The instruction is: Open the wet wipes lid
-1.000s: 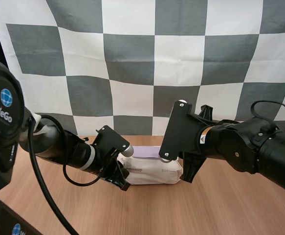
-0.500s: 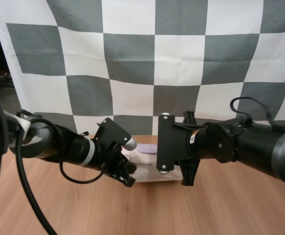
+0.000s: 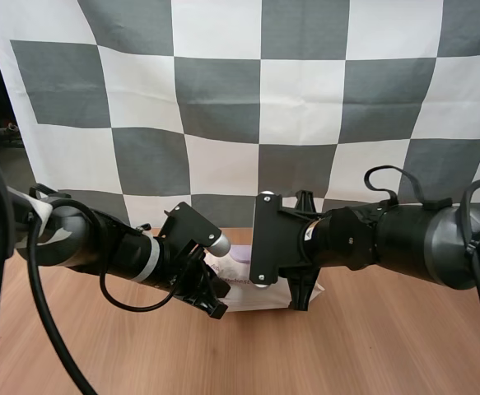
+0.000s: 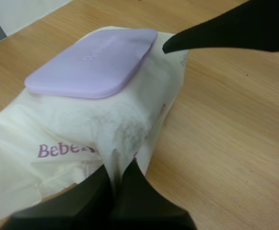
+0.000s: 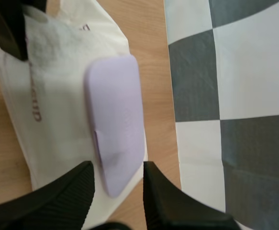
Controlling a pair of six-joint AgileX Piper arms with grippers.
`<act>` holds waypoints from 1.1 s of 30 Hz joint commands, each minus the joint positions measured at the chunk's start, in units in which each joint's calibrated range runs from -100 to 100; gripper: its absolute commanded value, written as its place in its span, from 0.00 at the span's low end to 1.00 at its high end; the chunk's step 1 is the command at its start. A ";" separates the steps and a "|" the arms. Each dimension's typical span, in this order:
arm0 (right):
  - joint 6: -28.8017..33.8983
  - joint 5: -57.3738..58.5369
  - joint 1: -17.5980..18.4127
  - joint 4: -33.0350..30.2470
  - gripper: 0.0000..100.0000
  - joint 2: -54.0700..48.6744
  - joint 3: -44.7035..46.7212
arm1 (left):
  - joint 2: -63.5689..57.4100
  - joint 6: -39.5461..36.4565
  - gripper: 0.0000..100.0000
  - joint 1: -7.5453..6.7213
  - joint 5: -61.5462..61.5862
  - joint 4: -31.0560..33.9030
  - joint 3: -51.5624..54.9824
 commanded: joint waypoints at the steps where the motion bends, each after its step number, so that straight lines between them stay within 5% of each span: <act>1: 0.10 -0.34 1.70 1.31 0.58 0.02 0.01 | -0.01 -0.04 0.00 -0.03 0.13 0.24 0.02; 33: 0.52 -7.91 1.09 0.65 0.56 4.16 0.01 | -0.17 -1.76 0.00 -0.03 -1.28 2.09 0.02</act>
